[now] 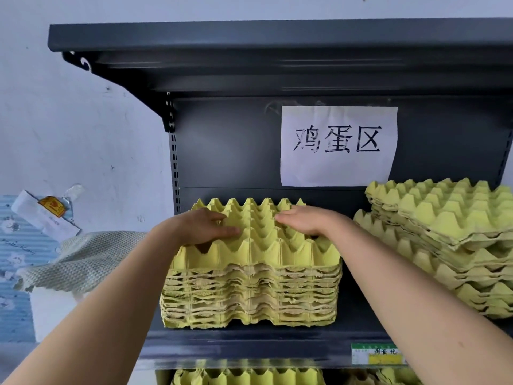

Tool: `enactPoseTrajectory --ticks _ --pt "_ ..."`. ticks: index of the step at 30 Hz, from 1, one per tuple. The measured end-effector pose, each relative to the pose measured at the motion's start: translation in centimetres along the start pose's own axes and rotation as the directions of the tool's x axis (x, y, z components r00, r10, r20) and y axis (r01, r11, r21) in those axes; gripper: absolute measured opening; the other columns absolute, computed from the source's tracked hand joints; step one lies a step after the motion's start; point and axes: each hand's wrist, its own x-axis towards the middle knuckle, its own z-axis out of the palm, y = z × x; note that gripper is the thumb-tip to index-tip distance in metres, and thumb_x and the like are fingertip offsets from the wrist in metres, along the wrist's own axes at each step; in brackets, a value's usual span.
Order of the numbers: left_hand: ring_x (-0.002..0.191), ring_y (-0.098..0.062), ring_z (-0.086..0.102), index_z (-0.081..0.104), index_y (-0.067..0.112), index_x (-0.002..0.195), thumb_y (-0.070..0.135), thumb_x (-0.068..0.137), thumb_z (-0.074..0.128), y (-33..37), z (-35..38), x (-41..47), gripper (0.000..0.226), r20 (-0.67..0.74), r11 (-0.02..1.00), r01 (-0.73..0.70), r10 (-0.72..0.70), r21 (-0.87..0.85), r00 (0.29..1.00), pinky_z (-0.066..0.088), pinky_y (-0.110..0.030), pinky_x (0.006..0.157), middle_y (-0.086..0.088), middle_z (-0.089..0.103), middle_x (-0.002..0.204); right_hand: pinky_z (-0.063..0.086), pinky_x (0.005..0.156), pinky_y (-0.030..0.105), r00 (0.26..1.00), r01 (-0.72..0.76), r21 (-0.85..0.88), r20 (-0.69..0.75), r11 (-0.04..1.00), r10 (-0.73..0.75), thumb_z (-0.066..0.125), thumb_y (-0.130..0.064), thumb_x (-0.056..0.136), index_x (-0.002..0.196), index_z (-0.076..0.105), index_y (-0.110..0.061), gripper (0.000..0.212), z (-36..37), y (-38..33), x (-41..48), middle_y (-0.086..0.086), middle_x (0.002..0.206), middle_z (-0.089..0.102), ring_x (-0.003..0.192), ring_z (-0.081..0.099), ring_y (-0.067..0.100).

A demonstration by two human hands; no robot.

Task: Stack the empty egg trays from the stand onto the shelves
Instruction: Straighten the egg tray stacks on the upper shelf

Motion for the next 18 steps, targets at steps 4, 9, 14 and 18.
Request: enactPoseTrajectory --ticks 4,9,14,18 --pt "0.121 -0.026 0.052 0.051 0.035 0.136 0.099 0.043 0.037 -0.7 0.6 0.5 0.113 -0.016 1.0 0.0 0.0 -0.007 1.0 0.042 -0.047 0.103 0.0 0.049 0.138 0.013 0.115 0.04 1.0 -0.008 0.024 0.004 1.0 0.008 0.021 -0.061 0.096 0.146 0.03 -0.036 0.057 0.2 0.2 0.1 0.001 0.159 0.006 0.145 0.011 0.023" --pt "0.12 -0.023 0.054 0.043 0.028 0.143 0.079 0.075 0.048 0.4 0.9 -0.8 0.085 -0.14 0.998 0.036 -0.043 -0.054 0.989 0.041 -0.039 0.104 -0.001 0.054 0.137 0.034 0.1 0.028 0.982 0.078 0.201 -0.185 0.976 -0.04 0.036 -0.052 0.096 0.139 0.047 -0.026 0.051 -0.4 0.1 -2.4 -0.005 0.14 0.047 0.126 0.044 0.016" --pt "0.077 -0.017 0.067 0.058 0.028 0.128 0.068 0.081 0.053 3.9 1.4 -2.6 0.062 -0.462 0.995 -0.067 0.027 -0.069 0.886 0.056 -0.035 0.072 0.002 0.07 0.097 0.043 0.091 0.026 0.902 0.146 0.192 -0.429 0.97 -0.051 0.051 -0.042 0.092 0.135 0.051 -0.024 0.046 -2.8 2.0 -9.6 -0.004 0.133 0.056 0.105 0.059 0.014" --pt "0.084 -0.015 0.063 0.067 0.025 0.117 0.059 0.084 0.057 11.0 3.3 -5.2 0.048 -0.591 0.966 -0.252 0.173 -0.052 0.788 0.046 -0.029 0.073 0.005 0.07 0.103 0.042 0.089 0.024 0.862 0.121 0.106 -0.504 0.987 -0.052 0.053 -0.041 0.092 0.133 0.054 -0.027 0.043 -5.3 5.8 -16.9 -0.006 0.134 0.055 0.102 0.059 0.009"
